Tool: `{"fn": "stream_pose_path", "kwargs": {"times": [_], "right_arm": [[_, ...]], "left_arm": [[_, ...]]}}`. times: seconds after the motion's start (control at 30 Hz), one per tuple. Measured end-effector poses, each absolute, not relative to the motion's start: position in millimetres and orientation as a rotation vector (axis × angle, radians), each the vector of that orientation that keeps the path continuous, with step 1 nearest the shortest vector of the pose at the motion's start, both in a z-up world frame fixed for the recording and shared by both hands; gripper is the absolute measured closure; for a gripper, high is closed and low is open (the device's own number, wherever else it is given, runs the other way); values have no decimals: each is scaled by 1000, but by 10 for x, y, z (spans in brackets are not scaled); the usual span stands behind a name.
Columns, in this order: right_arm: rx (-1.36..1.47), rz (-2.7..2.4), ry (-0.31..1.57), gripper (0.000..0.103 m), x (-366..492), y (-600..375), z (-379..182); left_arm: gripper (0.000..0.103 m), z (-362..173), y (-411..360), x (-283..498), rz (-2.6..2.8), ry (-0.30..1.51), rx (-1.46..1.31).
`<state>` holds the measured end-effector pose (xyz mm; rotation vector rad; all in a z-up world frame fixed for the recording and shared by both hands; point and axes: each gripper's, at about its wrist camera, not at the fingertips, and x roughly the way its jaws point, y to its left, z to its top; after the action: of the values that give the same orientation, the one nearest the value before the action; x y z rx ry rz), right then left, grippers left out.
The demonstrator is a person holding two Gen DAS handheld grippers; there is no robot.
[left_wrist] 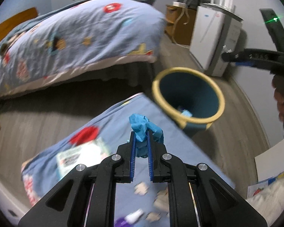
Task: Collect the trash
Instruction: 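Carry glove and sachet over the bin and open both tools to drop them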
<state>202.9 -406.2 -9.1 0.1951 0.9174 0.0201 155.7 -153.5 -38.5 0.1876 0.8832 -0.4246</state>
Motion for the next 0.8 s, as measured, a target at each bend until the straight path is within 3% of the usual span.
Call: {"fn": "stream_pose_path", "kwargs": {"times": [0.3,0.8], "right_arm": [[298,-27,959,47,2160,-4390,-395],[475,-33,1035,47,2331,-4567,-833]], "left_arm": [[91,-400,-2347,1896,-504,872,248],[91,-694,-2965,2328,-518,903,336]]}}
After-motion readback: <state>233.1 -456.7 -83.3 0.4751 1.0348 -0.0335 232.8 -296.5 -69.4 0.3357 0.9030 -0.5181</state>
